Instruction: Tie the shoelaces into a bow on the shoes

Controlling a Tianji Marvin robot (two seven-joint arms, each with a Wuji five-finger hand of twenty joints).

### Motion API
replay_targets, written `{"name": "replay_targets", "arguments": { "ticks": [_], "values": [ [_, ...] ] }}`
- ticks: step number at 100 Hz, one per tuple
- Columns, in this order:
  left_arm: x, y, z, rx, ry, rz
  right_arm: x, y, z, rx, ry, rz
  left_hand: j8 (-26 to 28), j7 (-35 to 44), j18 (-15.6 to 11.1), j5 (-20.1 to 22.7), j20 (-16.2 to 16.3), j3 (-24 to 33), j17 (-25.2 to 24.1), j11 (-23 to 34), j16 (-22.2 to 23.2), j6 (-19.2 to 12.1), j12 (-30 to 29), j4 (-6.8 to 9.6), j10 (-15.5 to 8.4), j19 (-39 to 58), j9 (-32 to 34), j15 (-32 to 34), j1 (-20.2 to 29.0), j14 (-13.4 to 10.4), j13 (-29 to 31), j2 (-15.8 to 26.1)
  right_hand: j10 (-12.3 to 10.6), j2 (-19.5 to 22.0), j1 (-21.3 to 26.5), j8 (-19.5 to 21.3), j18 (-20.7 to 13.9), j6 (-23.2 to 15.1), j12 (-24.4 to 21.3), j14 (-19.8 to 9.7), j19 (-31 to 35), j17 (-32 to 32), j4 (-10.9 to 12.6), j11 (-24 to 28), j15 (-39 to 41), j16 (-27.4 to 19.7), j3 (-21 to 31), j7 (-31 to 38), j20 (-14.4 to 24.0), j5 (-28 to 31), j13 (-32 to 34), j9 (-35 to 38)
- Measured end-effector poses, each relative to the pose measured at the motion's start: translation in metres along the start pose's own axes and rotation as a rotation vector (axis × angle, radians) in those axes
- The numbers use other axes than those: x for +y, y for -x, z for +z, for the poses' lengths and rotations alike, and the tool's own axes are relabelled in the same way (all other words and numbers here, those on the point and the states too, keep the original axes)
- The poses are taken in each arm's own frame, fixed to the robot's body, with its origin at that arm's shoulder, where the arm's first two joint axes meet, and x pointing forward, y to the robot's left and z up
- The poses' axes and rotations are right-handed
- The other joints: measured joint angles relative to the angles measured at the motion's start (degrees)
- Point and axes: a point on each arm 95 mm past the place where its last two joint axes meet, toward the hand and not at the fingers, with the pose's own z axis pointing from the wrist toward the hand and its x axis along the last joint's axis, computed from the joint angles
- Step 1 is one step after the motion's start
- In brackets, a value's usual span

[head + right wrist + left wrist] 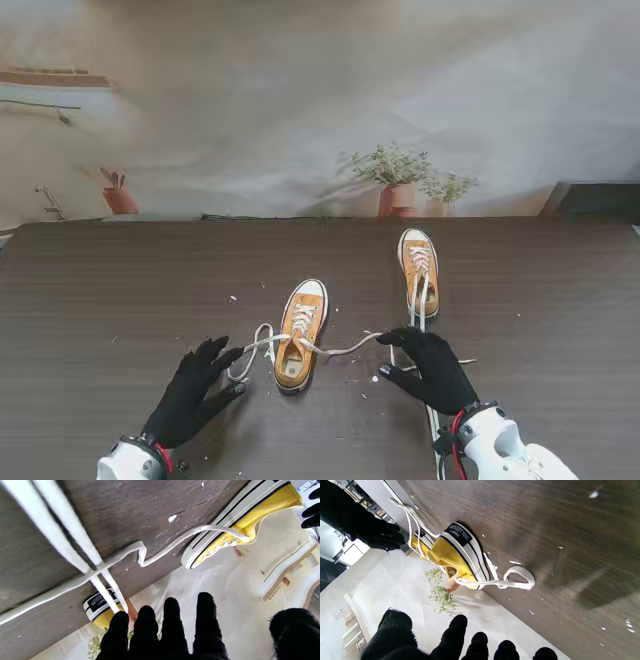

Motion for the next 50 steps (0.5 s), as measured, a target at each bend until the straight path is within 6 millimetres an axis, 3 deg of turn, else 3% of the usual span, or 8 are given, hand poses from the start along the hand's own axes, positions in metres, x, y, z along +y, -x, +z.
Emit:
{"name": "replay_targets", "arguments": {
  "ticks": [14, 36, 50],
  "values": [
    [-0.001, 0.001, 0.000, -0.001, -0.016, 0.016, 0.000, 0.001, 0.000, -0.004, 0.002, -0.003, 0.00, 0.00, 0.00, 0.01, -0.02, 0.00, 0.00, 0.00, 0.00, 0.00, 0.00, 0.00, 0.00, 0.00, 0.00, 0.00, 0.02, 0.00, 0.00, 0.00, 0.04, -0.66, 0.10, 0.00, 0.00, 0.12, 0.00, 0.10, 0.69, 0.05, 0.00, -0.02, 0.00, 0.00, 1.32, 0.25, 0.03, 0.62, 0.63, 0.58],
    [-0.001, 0.018, 0.001, -0.039, -0.053, 0.043, -0.005, -0.007, 0.005, 0.011, 0.068, -0.052, 0.00, 0.50, 0.00, 0.07, -0.04, 0.09, 0.00, 0.00, 0.00, 0.00, 0.00, 0.00, 0.17, 0.00, 0.50, 0.00, 0.60, 0.00, 0.00, 0.01, 2.05, -9.66, 2.24, 0.96, 1.67, 1.14, 0.65, 2.81, 6.61, 0.96, 0.00, 2.03, 0.10, 0.00, 11.73, 1.26, -1.87, 4.78, 5.75, 4.21],
    [-0.004, 0.024, 0.002, -0.060, -0.059, 0.052, -0.009, -0.013, 0.013, -0.035, 0.083, -0.104, 0.00, 0.66, 0.00, 0.07, -0.05, 0.11, 0.00, 0.00, 0.00, 0.00, 0.00, 0.00, 0.21, 0.00, 0.53, 0.00, 1.84, 0.00, 0.00, -0.04, 2.83, -11.66, 3.47, 1.57, 2.11, 1.15, 0.75, 4.19, 10.36, 0.90, 0.00, 2.90, 0.13, 0.32, 13.05, 1.43, -3.23, 6.39, 6.45, 5.39]
  ]
}}
